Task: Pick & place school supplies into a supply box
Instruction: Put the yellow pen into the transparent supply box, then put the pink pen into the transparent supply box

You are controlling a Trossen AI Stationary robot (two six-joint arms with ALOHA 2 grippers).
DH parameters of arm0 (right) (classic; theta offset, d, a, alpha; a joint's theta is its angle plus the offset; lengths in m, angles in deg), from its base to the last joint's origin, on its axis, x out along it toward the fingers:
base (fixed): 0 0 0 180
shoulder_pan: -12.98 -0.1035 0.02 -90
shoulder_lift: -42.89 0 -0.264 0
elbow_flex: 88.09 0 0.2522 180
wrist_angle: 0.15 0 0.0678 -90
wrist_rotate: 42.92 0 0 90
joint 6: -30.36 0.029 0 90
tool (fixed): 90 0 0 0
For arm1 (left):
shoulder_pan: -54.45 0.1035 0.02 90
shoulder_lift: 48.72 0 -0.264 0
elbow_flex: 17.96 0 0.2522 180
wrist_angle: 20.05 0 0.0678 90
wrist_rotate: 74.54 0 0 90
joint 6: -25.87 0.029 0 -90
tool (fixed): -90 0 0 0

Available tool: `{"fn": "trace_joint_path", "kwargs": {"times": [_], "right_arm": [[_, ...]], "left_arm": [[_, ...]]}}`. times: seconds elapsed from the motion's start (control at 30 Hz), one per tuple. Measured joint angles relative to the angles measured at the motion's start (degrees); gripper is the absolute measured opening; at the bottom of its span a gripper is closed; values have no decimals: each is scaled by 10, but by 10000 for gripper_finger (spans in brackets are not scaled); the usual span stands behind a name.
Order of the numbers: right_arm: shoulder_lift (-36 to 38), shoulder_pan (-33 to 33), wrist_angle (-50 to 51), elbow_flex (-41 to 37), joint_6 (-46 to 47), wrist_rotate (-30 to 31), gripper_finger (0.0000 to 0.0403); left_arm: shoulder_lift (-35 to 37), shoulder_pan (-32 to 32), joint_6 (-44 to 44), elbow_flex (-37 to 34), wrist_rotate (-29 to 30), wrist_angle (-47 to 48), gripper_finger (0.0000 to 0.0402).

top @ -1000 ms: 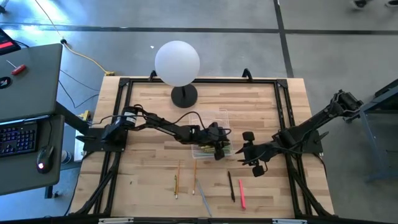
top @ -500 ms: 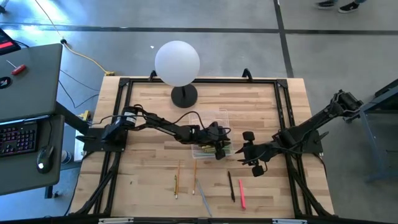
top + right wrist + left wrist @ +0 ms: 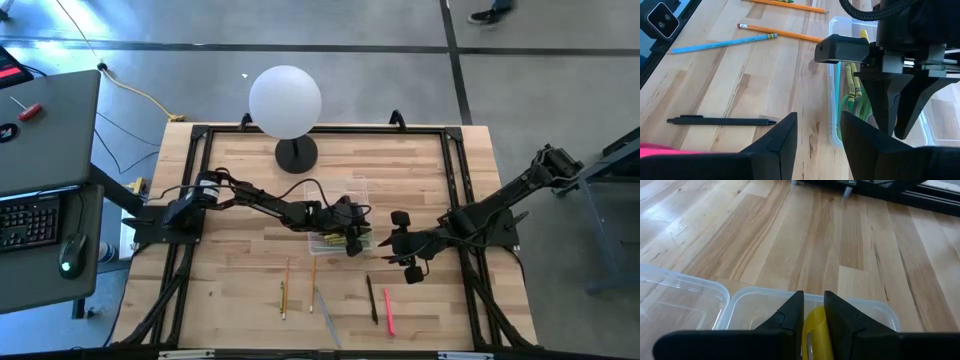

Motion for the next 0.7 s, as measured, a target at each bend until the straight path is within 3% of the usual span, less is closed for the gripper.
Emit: {"fn": "trace_joint_path", "kwargs": {"times": [0.17, 0.5, 0.7], "right_arm": [[0, 0, 0, 0, -1, 0, 129], [0, 0, 0, 0, -10, 2, 129], [0, 0, 2, 0, -10, 2, 129]], "left_arm": [[0, 0, 15, 0, 0, 3, 113], [0, 0, 26, 0, 38, 5, 221], [2, 0, 26, 0, 14, -24, 240]]}}
